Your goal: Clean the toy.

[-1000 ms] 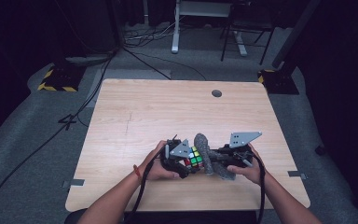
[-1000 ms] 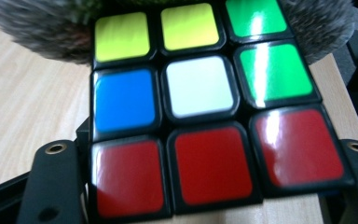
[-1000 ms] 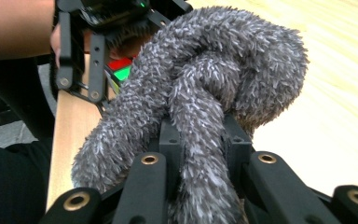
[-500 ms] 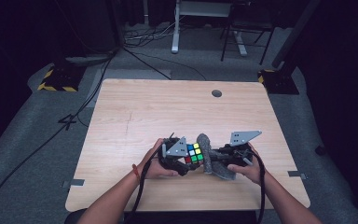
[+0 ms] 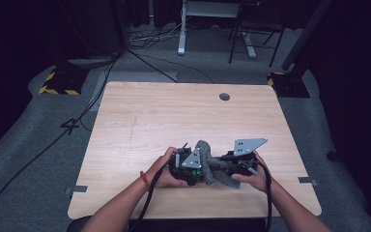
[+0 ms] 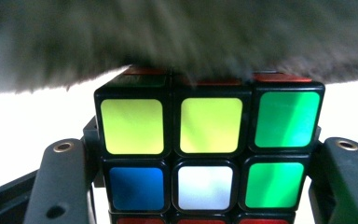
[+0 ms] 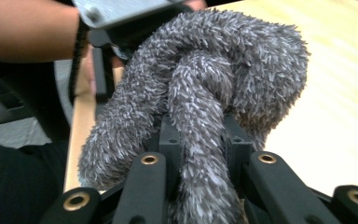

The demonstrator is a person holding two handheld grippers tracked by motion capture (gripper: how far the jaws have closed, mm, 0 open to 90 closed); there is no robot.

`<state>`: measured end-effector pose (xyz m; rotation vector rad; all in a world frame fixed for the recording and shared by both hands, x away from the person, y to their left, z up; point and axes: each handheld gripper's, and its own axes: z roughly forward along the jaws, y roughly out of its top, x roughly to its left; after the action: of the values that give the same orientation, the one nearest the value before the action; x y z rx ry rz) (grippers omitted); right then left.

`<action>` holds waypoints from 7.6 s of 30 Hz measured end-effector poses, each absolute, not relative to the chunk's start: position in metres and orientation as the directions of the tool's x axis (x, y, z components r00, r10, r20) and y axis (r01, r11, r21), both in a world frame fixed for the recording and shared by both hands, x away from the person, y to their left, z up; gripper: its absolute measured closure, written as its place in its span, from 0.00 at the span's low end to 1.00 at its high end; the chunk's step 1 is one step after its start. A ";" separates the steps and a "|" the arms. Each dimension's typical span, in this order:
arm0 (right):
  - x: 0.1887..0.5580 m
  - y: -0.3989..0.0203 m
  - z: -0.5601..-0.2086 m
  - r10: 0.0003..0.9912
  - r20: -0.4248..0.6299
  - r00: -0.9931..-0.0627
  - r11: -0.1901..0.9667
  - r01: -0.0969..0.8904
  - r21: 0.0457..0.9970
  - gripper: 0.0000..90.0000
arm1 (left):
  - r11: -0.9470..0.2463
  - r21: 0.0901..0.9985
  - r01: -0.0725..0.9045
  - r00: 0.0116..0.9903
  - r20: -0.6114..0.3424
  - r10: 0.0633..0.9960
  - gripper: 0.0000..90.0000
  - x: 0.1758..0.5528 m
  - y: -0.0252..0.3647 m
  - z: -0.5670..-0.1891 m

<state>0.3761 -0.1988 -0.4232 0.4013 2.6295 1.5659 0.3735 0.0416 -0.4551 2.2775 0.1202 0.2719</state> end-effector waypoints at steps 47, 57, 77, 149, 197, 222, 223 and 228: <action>0.388 -0.211 -0.432 0.303 0.113 -0.946 0.448 0.246 0.860 0.84 | -0.529 0.849 -0.001 0.974 0.121 0.193 0.36 0.372 0.053 -0.438; 0.380 -0.210 -0.421 0.270 0.099 -0.958 0.416 0.209 0.885 0.84 | -0.577 0.817 -0.012 0.973 0.142 0.180 0.37 0.372 0.049 -0.442; 0.380 -0.202 -0.433 0.309 0.036 -0.950 0.529 0.203 0.824 0.84 | -0.520 0.854 -0.003 0.974 0.120 0.191 0.37 0.374 0.059 -0.431; 0.370 -0.207 -0.412 0.318 -0.049 -0.947 0.471 0.113 0.875 0.83 | -0.553 0.832 -0.051 0.986 0.131 0.105 0.37 0.361 0.043 -0.435; 0.366 -0.206 -0.413 0.319 -0.060 -0.946 0.488 0.109 0.866 0.83 | -0.510 0.860 -0.033 0.984 0.117 0.134 0.37 0.363 0.049 -0.428; 0.372 -0.196 -0.433 0.285 -0.047 -0.957 0.593 0.138 0.793 0.83 | -0.462 0.886 -0.040 0.980 0.126 0.157 0.37 0.363 0.056 -0.416; 0.373 -0.197 -0.434 0.286 -0.043 -0.957 0.595 0.142 0.791 0.83 | -0.466 0.884 -0.041 0.980 0.128 0.155 0.37 0.363 0.056 -0.416; 0.374 -0.197 -0.437 0.286 -0.049 -0.957 0.611 0.143 0.778 0.83 | -0.488 0.872 -0.040 0.980 0.129 0.150 0.37 0.365 0.054 -0.420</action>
<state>0.3742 -0.1974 -0.4367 0.3576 2.6666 1.2656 0.3647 0.0536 -0.4203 2.0686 0.0771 0.2270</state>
